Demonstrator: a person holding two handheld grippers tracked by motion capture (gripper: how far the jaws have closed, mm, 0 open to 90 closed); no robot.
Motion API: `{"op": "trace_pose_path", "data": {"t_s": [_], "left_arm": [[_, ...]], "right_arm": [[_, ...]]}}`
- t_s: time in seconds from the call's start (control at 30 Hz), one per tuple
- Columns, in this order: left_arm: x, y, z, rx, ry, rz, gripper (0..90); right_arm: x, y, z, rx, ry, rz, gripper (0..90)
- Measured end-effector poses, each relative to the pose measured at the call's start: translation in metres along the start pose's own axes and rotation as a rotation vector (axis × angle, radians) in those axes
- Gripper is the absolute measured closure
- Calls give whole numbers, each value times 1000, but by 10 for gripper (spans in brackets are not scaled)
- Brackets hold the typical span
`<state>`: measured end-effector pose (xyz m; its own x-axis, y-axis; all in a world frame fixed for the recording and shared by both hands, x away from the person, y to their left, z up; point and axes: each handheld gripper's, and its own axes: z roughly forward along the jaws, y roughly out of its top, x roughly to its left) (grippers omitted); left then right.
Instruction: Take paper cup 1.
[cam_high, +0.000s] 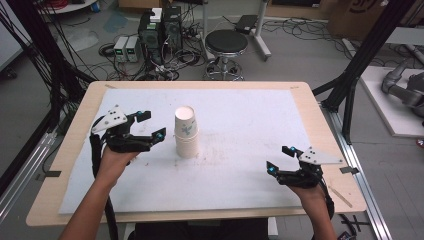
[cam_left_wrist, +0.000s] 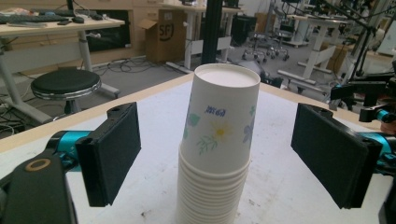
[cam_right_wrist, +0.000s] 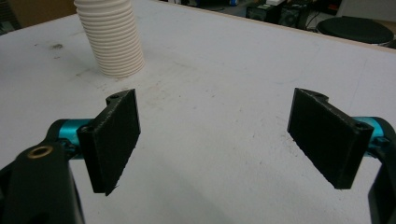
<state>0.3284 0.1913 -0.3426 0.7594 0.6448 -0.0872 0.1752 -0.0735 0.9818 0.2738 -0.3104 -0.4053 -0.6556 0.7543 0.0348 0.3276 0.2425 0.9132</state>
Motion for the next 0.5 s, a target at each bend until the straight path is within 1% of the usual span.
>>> {"op": "trace_pose_path", "data": {"t_s": [0.1,0.2,0.27,0.37,0.5], "left_arm": [[-1,7,11,13,-12,8,157],[-2,12,21,37,-16,16,157],[-3,16,29,41,-29,25,157],[-5,19,38,57,-38,37,157],[-5,21,50,81,-37,42,157]], "right_arm": [[0,0,0,-2,2,2,174],[-1,0,0,-3,0,-3,174],[0,0,0,-2,2,0,174],[0,0,-1,-1,5,-1,174],[-1,-1,-1,-1,2,2,174]]}}
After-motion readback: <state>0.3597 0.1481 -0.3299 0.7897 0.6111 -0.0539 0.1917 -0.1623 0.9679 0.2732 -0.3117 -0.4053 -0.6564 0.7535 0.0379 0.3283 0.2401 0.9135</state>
